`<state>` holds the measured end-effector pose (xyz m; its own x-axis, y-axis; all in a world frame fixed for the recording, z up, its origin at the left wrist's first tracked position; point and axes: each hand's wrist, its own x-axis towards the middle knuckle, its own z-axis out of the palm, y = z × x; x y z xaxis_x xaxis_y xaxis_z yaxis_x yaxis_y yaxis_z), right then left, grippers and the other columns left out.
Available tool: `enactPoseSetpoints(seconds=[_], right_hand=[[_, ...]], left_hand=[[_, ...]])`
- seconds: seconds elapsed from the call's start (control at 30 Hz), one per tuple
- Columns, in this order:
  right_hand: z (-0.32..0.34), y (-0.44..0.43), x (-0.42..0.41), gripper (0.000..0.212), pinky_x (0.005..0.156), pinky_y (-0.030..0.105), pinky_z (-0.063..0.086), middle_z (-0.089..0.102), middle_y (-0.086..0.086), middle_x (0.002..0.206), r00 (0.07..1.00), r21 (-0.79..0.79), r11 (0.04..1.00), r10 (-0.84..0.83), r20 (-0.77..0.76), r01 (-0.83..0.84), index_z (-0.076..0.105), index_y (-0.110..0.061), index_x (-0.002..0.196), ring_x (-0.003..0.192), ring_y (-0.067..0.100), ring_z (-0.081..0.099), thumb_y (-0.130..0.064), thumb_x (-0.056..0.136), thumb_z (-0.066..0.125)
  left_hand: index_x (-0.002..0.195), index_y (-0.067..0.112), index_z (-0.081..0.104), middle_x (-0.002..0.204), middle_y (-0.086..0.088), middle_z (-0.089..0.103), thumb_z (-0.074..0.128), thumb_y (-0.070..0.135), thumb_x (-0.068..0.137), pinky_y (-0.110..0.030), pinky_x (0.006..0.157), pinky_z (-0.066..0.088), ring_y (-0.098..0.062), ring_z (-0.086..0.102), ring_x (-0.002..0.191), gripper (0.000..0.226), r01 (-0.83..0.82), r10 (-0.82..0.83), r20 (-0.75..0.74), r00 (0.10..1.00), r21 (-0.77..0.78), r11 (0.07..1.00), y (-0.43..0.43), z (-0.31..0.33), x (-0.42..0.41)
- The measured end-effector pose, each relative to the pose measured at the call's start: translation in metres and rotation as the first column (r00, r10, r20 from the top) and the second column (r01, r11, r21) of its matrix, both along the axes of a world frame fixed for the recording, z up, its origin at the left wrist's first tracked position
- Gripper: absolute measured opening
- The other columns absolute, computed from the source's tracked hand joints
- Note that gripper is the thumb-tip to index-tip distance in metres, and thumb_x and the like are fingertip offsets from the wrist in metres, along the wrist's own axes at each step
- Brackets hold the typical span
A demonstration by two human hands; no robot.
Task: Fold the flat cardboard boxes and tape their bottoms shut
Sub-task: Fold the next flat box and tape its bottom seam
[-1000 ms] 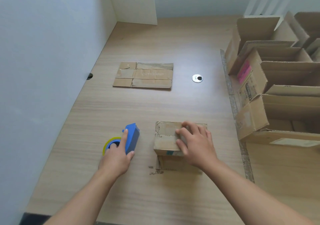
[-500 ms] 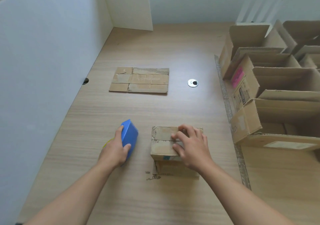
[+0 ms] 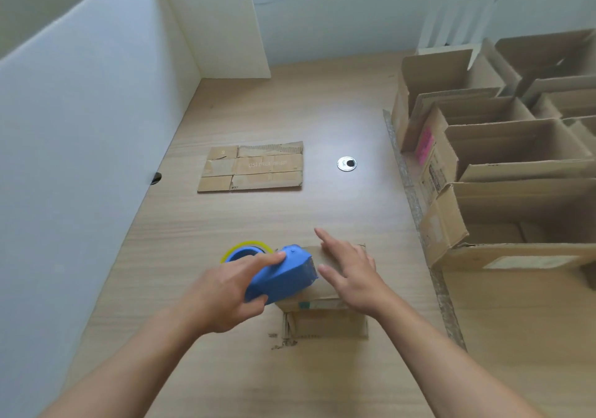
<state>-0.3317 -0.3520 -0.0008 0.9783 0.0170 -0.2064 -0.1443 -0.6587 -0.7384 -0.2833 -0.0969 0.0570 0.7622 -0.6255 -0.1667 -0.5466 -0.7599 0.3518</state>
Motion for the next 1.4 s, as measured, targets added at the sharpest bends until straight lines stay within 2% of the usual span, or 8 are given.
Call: enactPoseSetpoints(seconds=[0.13,0.33,0.5,0.73,0.9,1.13,1.27,1.4], right_hand=[[0.007,-0.009,-0.003,0.052,0.115,0.036,0.016,0.040,-0.017,0.147,0.996,0.021,0.996,0.088,0.006,-0.088,0.033,-0.050,0.147,0.136,0.014,0.026,-0.026,0.103,0.046],[0.003,-0.010,-0.002,0.025,0.114,0.034,0.018,0.044,-0.013,0.145,0.997,0.028,0.997,0.072,0.042,-0.073,0.064,-0.033,0.123,0.136,0.012,0.028,-0.028,0.102,0.051],[-0.003,-0.008,-0.005,0.016,0.112,0.036,0.031,0.056,-0.009,0.136,0.990,0.201,0.977,-0.095,0.104,0.073,0.076,-0.019,0.102,0.131,0.010,0.043,-0.018,0.097,0.060],[-0.012,-0.010,-0.013,0.017,0.105,0.011,0.033,0.067,-0.016,0.118,0.947,0.456,0.862,-0.303,0.110,0.223,0.078,-0.019,0.087,0.127,-0.007,0.046,-0.014,0.095,0.063],[-0.023,-0.047,-0.033,0.022,0.094,0.029,0.053,0.073,-0.004,0.099,0.726,0.729,0.370,-0.641,-0.249,0.576,0.074,-0.015,0.079,0.096,0.011,0.069,-0.013,0.097,0.061],[-0.018,-0.062,-0.037,0.025,0.056,0.024,0.049,0.066,0.005,0.082,0.605,0.639,0.251,-0.673,-0.425,0.727,0.060,-0.010,0.080,0.076,0.014,0.071,-0.013,0.102,0.047],[-0.016,-0.071,-0.042,0.016,0.056,0.026,0.044,0.064,0.003,0.077,0.671,0.551,0.399,-0.558,-0.489,0.733,0.052,-0.014,0.083,0.069,0.015,0.069,-0.015,0.099,0.054],[-0.025,-0.068,-0.039,0.016,0.048,0.023,0.039,0.063,0.001,0.067,0.620,0.519,0.354,-0.567,-0.542,0.778,0.052,-0.014,0.082,0.056,0.013,0.062,-0.012,0.097,0.059]], left_hand=[[0.141,0.047,0.041,0.130,0.015,0.060,0.071,0.032,0.085,-0.019,0.087,0.041,-0.013,0.057,0.113,0.066,0.159,-0.158,0.023,0.987,-0.073,0.985,-0.015,-0.014,-0.005],[0.134,0.035,0.045,0.089,0.010,0.059,0.086,0.025,0.070,-0.013,0.060,0.032,-0.007,0.050,0.071,0.076,0.316,-0.319,0.168,0.933,0.045,0.948,-0.020,-0.008,0.006],[0.142,0.054,0.032,0.124,0.012,0.058,0.064,0.037,0.090,-0.023,0.076,0.042,-0.016,0.058,0.102,0.063,0.259,-0.263,0.046,0.964,0.072,0.963,-0.020,-0.013,0.016],[0.133,0.059,0.020,0.125,0.014,0.059,0.067,0.039,0.084,-0.024,0.073,0.039,-0.016,0.059,0.104,0.071,0.224,-0.224,-0.002,0.975,0.038,0.974,-0.030,-0.026,0.020],[0.135,0.058,0.024,0.123,0.013,0.059,0.069,0.038,0.085,-0.027,0.072,0.043,-0.018,0.061,0.102,0.070,0.223,-0.224,0.003,0.975,0.061,0.973,-0.028,-0.029,0.023],[0.143,0.052,0.034,0.124,0.016,0.057,0.067,0.042,0.087,-0.028,0.070,0.044,-0.016,0.060,0.099,0.066,0.200,-0.203,0.017,0.979,0.118,0.973,-0.027,-0.031,0.023],[0.141,0.057,0.030,0.131,0.019,0.054,0.067,0.044,0.087,-0.027,0.076,0.041,-0.017,0.059,0.105,0.067,0.194,-0.194,-0.011,0.981,0.120,0.974,-0.028,-0.030,0.027],[0.141,0.059,0.028,0.133,0.020,0.053,0.066,0.045,0.086,-0.027,0.075,0.040,-0.017,0.059,0.104,0.068,0.193,-0.193,-0.013,0.981,0.143,0.971,-0.030,-0.028,0.027]])
